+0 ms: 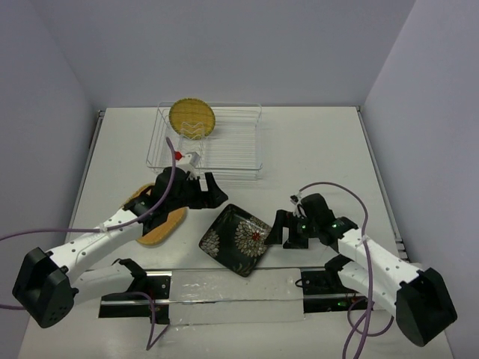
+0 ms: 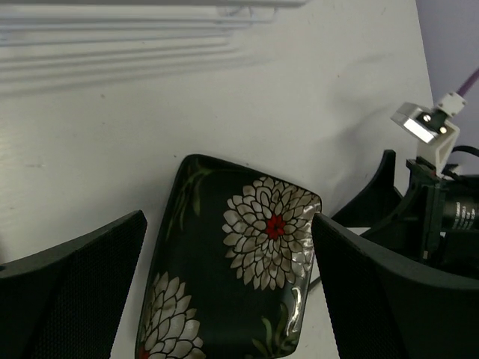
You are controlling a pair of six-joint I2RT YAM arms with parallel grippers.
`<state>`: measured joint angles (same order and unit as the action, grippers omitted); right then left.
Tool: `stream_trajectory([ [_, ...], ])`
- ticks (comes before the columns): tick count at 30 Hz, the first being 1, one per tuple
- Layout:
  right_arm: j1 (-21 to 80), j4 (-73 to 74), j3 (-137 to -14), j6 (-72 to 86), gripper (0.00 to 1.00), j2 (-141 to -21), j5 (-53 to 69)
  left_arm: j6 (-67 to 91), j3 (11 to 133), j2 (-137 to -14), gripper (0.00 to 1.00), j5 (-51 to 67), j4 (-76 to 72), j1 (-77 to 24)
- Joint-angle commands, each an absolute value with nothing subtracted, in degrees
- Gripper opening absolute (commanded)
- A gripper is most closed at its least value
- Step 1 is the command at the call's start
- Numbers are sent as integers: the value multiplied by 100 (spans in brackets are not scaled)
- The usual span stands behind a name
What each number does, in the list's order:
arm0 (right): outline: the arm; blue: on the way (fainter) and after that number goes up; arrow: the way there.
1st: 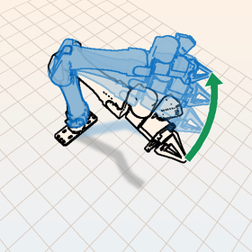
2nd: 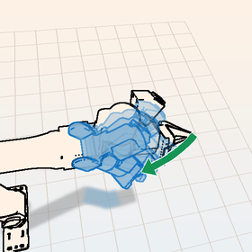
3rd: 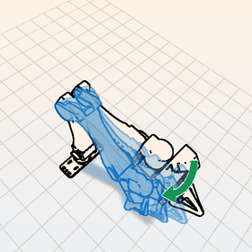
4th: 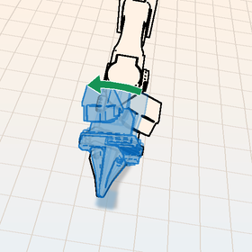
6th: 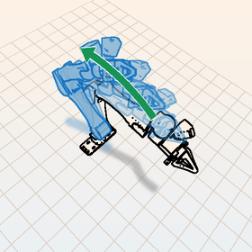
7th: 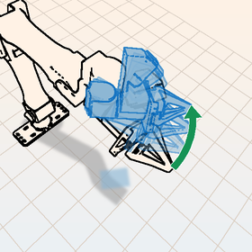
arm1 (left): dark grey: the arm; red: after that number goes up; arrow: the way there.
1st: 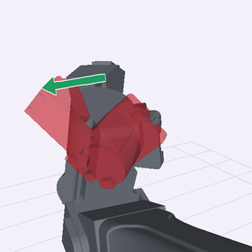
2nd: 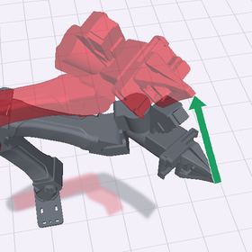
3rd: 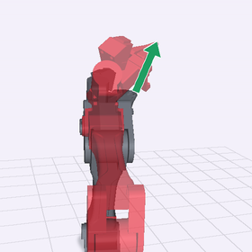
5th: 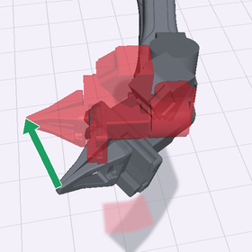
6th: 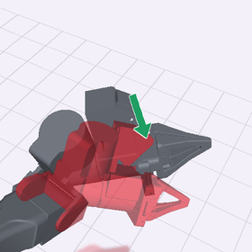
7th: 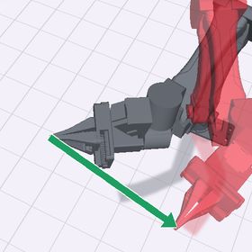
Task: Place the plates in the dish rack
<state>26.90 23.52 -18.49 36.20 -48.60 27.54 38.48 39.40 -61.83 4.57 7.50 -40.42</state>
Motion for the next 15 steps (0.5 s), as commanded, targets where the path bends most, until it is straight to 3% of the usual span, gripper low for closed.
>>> stream_trajectory([
  [1, 3159, 1106, -1844, 4004, 94, -5448, 2742, 4064, 3699, -6337, 99, 568, -163, -4258],
  [9, 3188, -87, -1647, 4279, 79, -6392, 3035, 4235, 3010, -6495, 99, 593, -858, -4414],
  [15, 3182, -848, -1508, 4514, 59, -7004, 3030, 4265, 2819, -6435, 99, 633, -1026, -4426],
])
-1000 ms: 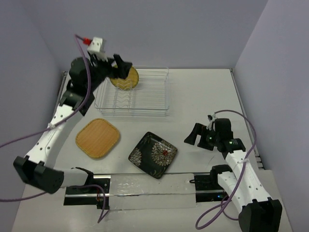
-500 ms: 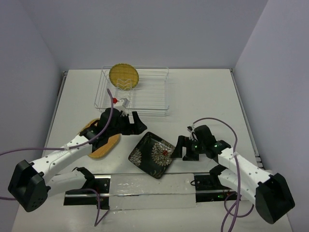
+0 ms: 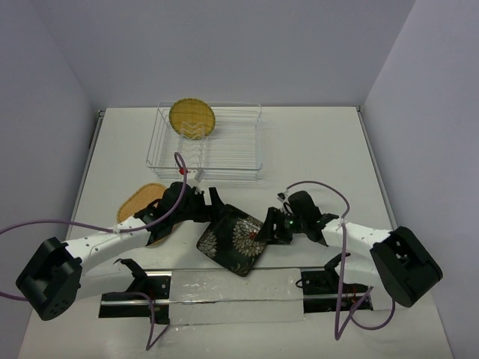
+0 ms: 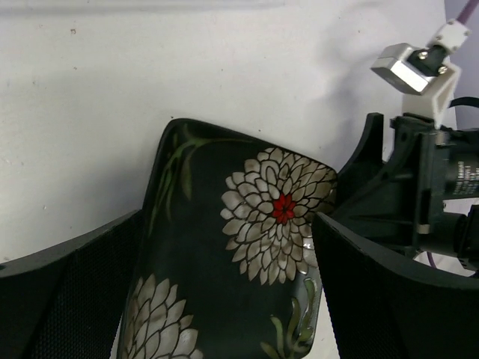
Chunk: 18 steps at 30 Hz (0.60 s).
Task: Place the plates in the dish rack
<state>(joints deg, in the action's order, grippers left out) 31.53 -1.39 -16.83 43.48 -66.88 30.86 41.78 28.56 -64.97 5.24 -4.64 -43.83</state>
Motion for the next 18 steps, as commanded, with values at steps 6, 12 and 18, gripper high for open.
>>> stream_trajectory([
  [6, 3159, -1447, -1283, 4838, 20, -7332, 2976, 4426, 2614, -6215, 99, 642, -1040, -4447],
  [12, 3120, -1651, -1125, 4869, 0, -6595, 2593, 4470, 2619, -5934, 99, 555, -743, -4525],
  [18, 3047, -906, -1355, 4524, 0, -5065, 2251, 4454, 2650, -5504, 99, 455, -427, -4544],
])
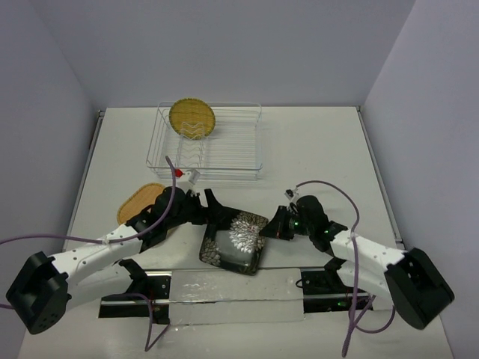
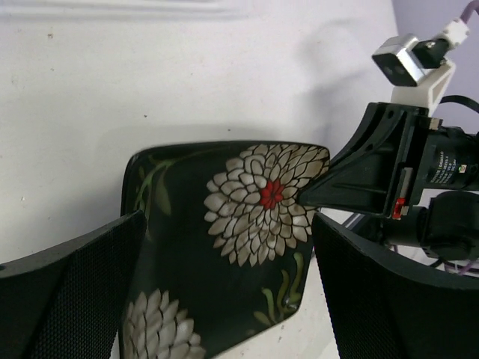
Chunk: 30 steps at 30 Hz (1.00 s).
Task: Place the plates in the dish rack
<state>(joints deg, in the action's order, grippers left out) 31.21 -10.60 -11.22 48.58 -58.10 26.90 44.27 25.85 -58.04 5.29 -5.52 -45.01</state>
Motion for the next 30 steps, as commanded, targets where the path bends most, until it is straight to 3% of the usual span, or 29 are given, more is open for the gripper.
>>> stream_trajectory([
  [1, 2968, -752, -1405, 4534, 0, -4786, 2349, 4454, 2614, -5415, 99, 430, -424, -4544],
  [12, 2309, -202, -1765, 4468, 0, -4446, 3601, 4717, 1463, -5233, 99, 792, -1661, -4552],
  [18, 1887, -197, -1868, 4324, 0, -4342, 4507, 4204, 1582, -5834, 99, 723, -2193, -4544],
  [24, 1586, -202, -1905, 4265, 0, -4382, 4923, 3945, 1808, -6671, 98, 1567, -2815, -4544],
  [27, 1547, -202, -1956, 4234, 0, -4348, 4979, 3988, 1852, -6864, 78, 1868, -3148, -4544],
  [28, 1547, -202, -1969, 4227, 0, -4342, 4993, 4034, 1845, -6890, 61, 2014, -3433, -4544],
  [30, 1539, -202, -1986, 4210, 0, -4342, 5018, 4043, 1811, -6857, 41, 2359, -3760, -4544],
])
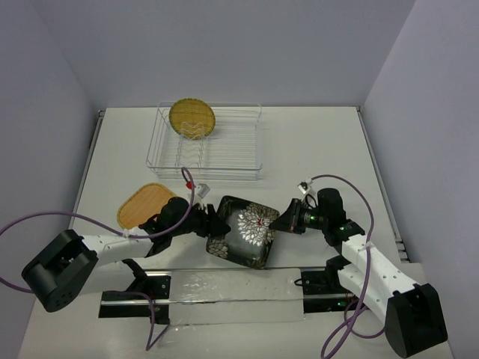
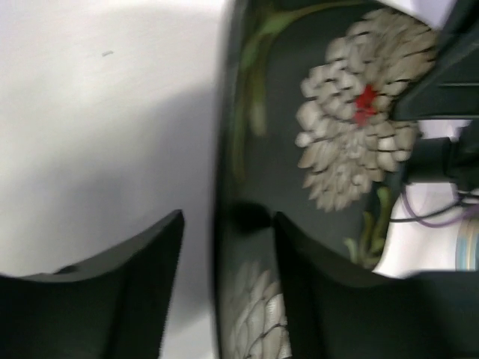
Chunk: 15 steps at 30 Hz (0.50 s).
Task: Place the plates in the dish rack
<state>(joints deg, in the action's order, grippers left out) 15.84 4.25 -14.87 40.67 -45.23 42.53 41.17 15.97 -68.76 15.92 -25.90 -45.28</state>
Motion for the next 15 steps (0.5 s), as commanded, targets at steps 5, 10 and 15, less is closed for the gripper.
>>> stream_trajectory([
  [5, 1529, -189, -2074, 4073, 0, -4394, 5155, 3750, 2044, -6557, 0, 2628, -3832, -4544],
  [10, 1500, 155, -2396, 3718, 8, -4342, 4995, 3038, 2722, -5921, 0, 2460, -3120, -4544],
  [15, 1414, 737, -2842, 3403, 59, -4216, 4435, 1726, 3719, -5520, 0, 1922, -2230, -4544],
])
